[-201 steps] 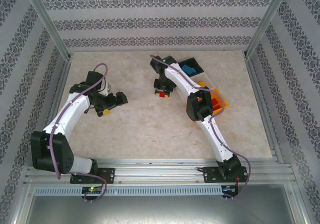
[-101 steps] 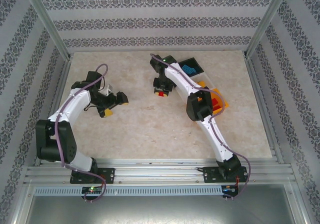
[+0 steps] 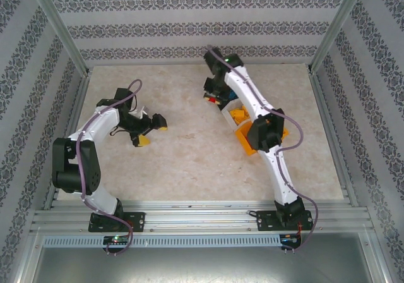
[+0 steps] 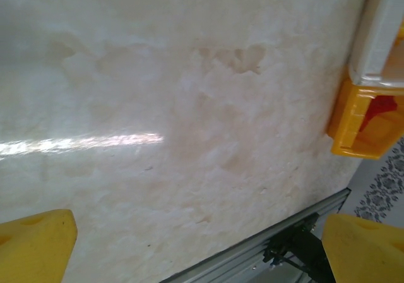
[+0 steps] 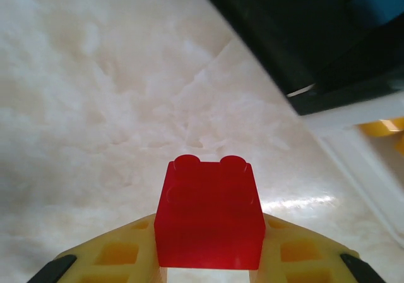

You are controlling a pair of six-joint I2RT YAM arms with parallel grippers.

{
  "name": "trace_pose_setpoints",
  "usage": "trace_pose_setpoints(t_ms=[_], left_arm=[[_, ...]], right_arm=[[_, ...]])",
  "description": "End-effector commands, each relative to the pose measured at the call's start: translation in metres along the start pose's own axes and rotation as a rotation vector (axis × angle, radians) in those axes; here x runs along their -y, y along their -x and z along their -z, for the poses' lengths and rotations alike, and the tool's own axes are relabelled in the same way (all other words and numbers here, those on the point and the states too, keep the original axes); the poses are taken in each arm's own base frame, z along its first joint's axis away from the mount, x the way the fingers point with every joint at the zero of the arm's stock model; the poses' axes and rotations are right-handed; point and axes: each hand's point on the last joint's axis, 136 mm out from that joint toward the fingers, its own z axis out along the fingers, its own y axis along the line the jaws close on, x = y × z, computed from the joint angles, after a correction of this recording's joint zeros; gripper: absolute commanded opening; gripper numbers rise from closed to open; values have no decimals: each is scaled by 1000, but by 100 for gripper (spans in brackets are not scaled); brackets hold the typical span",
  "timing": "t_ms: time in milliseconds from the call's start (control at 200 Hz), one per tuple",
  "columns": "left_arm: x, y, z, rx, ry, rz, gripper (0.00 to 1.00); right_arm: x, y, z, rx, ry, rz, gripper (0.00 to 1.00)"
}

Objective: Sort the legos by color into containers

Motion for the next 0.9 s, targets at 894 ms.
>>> trace_pose_setpoints(t_ms=[894], left_arm=[[94, 22, 12, 232, -133, -157, 100]], right_arm=[[165, -28, 155, 101, 72, -87, 21]])
